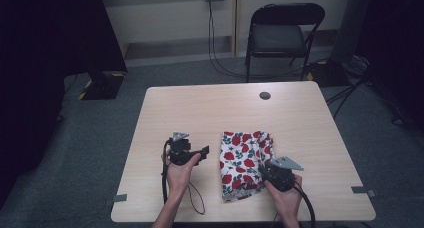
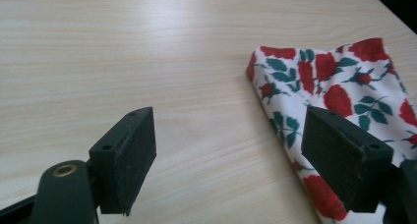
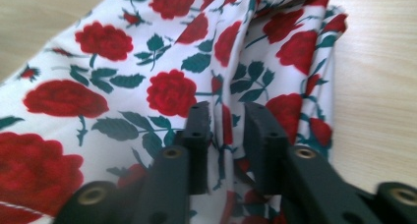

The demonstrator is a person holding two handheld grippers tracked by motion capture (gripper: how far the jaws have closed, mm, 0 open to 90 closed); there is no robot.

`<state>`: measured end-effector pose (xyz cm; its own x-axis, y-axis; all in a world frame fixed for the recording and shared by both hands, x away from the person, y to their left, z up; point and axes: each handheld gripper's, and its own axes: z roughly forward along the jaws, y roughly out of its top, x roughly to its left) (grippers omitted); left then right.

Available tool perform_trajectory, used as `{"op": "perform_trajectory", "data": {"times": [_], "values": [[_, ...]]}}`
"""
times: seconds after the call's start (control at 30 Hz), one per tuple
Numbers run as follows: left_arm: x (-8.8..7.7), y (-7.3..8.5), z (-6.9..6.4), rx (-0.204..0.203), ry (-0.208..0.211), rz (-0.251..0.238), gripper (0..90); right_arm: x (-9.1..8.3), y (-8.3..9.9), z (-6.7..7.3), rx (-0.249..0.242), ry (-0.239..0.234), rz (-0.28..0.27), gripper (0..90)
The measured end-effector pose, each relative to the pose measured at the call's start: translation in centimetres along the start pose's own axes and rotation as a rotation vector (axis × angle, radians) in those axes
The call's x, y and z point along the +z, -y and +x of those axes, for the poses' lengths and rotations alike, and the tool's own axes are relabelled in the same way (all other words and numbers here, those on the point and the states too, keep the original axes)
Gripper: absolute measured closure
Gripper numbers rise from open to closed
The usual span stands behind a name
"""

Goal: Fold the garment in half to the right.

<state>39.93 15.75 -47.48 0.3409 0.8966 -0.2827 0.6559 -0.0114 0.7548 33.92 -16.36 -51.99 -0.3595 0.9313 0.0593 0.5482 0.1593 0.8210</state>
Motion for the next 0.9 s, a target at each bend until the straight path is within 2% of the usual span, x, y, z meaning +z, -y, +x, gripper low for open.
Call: {"op": "perform_trajectory", "data": {"times": [0.03, 0.1, 0.13, 0.2, 0.37, 0.5, 0.57, 0.63, 0.73, 0.8, 0.87, 0.9], "values": [[0.0, 0.0, 0.0, 0.000, 0.000, 0.000, 20.4, 0.0, 0.0, 0.0, 0.000, 0.000, 0.000, 79.0], [0.0, 0.1, 0.3, -0.012, -0.003, 0.002, 20.1, 0.2, 0.0, 0.3, -0.025, 0.015, 0.008, 85.8], [-0.1, 0.2, 0.5, -0.011, -0.009, -0.002, 20.1, 0.2, 0.0, 0.3, -0.026, 0.026, 0.006, 88.9], [-0.2, 0.3, 0.7, -0.011, -0.019, -0.007, 20.1, 0.0, 0.1, 0.2, -0.018, 0.041, -0.004, 89.5], [-0.5, 1.0, 1.4, 0.000, -0.049, 0.008, 19.1, -0.4, 0.3, -0.1, -0.020, 0.071, -0.006, 89.6], [-0.6, 2.1, 2.7, -0.001, -0.093, 0.036, 18.7, -0.5, 0.4, -0.3, -0.042, 0.093, 0.002, 88.9], [-0.8, 2.5, 3.3, -0.003, -0.111, 0.038, 18.5, -0.5, 0.4, -0.5, -0.049, 0.100, 0.010, 83.0], [-0.9, 2.8, 3.8, -0.012, -0.127, 0.044, 18.4, -0.7, 0.4, -0.5, -0.051, 0.083, 0.001, 80.2], [-1.0, 3.3, 4.1, 0.000, -0.151, 0.052, 18.0, -1.4, 0.1, -0.3, -0.052, 0.066, -0.036, 76.7], [-1.0, 3.7, 4.1, 0.009, -0.171, 0.055, 17.9, -2.0, -0.5, 0.3, -0.059, 0.041, -0.067, 72.5], [-0.9, 4.1, 4.1, 0.008, -0.182, 0.067, 17.9, -2.3, -0.9, 1.0, -0.062, -0.010, -0.078, 69.4], [-0.8, 4.3, 4.1, 0.012, -0.190, 0.078, 17.9, -2.3, -0.9, 1.0, -0.062, -0.010, -0.078, 69.4]]}}
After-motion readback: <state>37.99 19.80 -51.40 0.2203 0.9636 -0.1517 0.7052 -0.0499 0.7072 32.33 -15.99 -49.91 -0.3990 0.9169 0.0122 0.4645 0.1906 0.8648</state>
